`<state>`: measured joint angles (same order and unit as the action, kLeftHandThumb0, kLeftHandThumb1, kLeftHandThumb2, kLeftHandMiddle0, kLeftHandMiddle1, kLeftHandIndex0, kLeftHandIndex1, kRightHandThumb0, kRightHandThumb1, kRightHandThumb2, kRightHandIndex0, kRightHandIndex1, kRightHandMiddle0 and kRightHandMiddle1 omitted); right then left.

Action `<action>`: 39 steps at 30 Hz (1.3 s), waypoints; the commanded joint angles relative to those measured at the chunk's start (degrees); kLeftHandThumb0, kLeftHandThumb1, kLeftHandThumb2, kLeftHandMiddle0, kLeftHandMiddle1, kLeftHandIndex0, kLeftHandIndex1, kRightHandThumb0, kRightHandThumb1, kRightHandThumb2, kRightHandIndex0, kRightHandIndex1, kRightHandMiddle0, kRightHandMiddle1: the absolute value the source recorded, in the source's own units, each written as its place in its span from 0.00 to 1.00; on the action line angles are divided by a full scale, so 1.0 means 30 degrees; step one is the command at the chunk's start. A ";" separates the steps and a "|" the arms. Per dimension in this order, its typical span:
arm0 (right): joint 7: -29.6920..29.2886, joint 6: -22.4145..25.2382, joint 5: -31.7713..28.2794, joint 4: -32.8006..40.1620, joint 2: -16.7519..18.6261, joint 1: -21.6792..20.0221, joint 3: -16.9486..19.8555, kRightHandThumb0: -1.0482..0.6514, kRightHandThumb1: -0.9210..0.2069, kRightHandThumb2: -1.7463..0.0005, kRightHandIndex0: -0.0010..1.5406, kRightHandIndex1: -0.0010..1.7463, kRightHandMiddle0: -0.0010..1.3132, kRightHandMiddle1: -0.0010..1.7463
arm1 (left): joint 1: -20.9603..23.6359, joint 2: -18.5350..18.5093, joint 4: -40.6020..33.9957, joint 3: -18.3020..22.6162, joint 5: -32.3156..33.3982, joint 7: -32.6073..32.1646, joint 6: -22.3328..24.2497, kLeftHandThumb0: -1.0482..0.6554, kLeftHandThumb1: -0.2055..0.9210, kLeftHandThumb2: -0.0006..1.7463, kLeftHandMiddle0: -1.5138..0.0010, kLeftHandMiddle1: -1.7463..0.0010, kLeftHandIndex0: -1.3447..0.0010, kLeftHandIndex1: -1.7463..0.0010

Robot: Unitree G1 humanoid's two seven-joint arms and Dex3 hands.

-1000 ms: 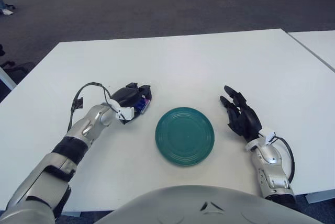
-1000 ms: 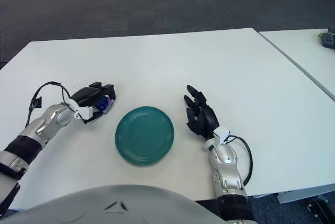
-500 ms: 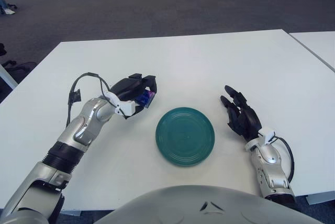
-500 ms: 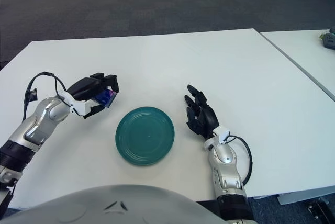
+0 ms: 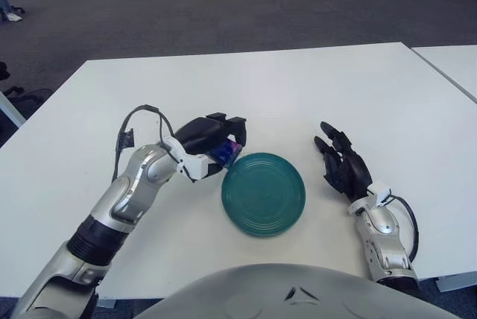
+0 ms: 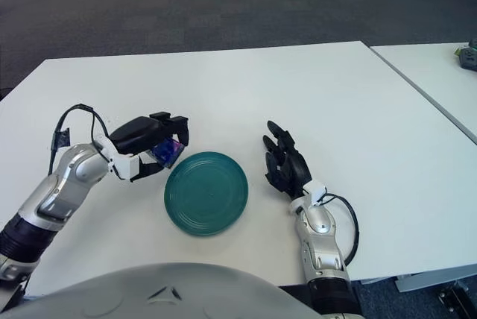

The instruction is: Put the gum into the plate.

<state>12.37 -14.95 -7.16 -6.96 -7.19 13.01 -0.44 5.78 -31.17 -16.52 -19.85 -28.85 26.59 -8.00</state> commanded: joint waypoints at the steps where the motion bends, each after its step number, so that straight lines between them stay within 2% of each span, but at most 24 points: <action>1: -0.0065 0.1182 0.0358 -0.0952 0.0264 0.1029 -0.0339 0.16 0.00 0.60 0.20 0.02 0.00 0.23 | 0.0095 -0.0094 0.0084 0.0009 0.0180 0.0156 -0.0644 0.62 0.27 0.87 0.46 0.09 0.58 0.00; 4: 0.0025 0.1249 0.0361 -0.0827 0.0230 0.1139 -0.0421 0.16 0.00 0.60 0.20 0.01 0.00 0.24 | 0.0166 0.0081 -0.0224 -0.0413 0.0471 0.0585 -0.1033 0.62 0.27 0.87 0.46 0.10 0.58 0.00; 10: -0.0173 0.0822 0.0858 -0.0755 0.0138 0.1279 -0.0564 0.17 0.00 0.59 0.19 0.00 0.00 0.24 | 0.0264 0.0535 -0.1513 -0.1493 -0.0465 0.1568 -0.0539 0.62 0.28 0.86 0.47 0.10 0.57 0.00; 16: 0.0070 0.0646 0.0700 -0.0861 0.0139 0.1281 -0.0605 0.20 0.00 0.57 0.18 0.00 0.00 0.22 | 0.0727 0.0266 -0.1615 -0.2111 -0.1173 0.2250 -0.1495 0.62 0.28 0.86 0.49 0.09 0.55 0.00; 24: 0.0103 0.0688 0.0636 -0.0656 0.0201 0.1451 -0.0695 0.22 0.00 0.56 0.18 0.00 0.00 0.20 | 0.1397 0.0965 -0.1086 -0.3539 -0.2477 0.2735 -0.2217 0.62 0.24 0.88 0.50 0.09 0.50 0.00; 30: 0.0079 0.0943 0.0549 -0.0358 0.0301 0.1611 -0.0762 0.21 0.00 0.56 0.19 0.01 0.00 0.21 | 0.1426 0.1441 -0.1609 -0.3885 -0.2181 0.4244 -0.0844 0.62 0.24 0.88 0.49 0.11 0.48 0.00; 35: -0.0090 0.1073 0.0783 -0.0163 0.0325 0.1721 -0.0842 0.20 0.00 0.56 0.19 0.01 0.00 0.21 | 0.1209 0.2024 -0.1742 -0.4034 -0.2259 0.4353 -0.0280 0.62 0.23 0.88 0.48 0.13 0.48 0.00; 39: -0.0157 0.1382 0.0883 0.0066 0.0266 0.1811 -0.0901 0.21 0.00 0.57 0.19 0.00 0.00 0.21 | 0.1255 0.2659 -0.1565 -0.4487 -0.2739 0.4281 0.0139 0.62 0.23 0.89 0.51 0.09 0.47 0.00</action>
<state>11.93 -15.41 -5.58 -4.57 -6.67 15.41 -2.04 8.85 -24.33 -21.12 -32.43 -35.94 39.30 -8.70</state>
